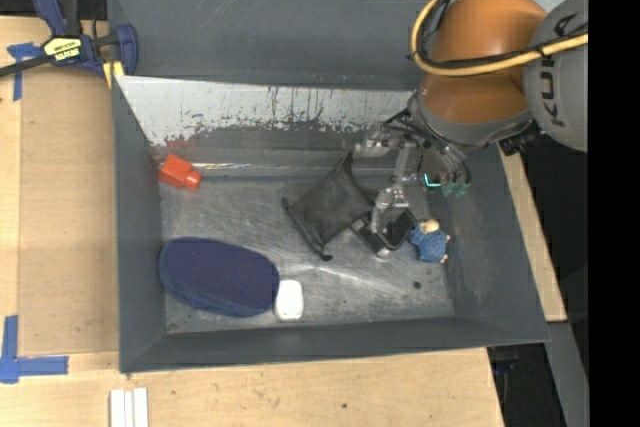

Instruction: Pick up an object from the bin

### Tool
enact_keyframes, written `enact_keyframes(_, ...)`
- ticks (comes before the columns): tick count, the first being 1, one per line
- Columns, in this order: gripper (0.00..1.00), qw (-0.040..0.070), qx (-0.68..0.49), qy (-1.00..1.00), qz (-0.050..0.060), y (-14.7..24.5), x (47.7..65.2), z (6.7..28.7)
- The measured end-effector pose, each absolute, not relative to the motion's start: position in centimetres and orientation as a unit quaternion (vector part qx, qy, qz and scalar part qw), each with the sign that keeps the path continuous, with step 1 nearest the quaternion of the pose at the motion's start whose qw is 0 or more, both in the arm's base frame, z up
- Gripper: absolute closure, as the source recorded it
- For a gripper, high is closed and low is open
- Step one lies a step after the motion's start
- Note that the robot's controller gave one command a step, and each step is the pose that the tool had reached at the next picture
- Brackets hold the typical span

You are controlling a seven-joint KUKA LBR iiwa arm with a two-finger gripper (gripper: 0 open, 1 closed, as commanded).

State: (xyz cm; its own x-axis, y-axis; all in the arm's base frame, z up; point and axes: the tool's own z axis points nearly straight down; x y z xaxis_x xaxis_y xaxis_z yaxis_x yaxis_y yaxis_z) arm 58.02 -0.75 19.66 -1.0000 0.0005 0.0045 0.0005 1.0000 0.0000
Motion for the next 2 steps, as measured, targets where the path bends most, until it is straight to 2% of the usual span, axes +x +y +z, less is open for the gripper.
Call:
enact_keyframes(1,0.0,-0.006,-0.069,-0.998,-0.001,-0.35,60.17,9.25)
enact_keyframes(2,1.0,-0.009,-0.068,-0.998,-0.003,-0.18,60.34,9.68)
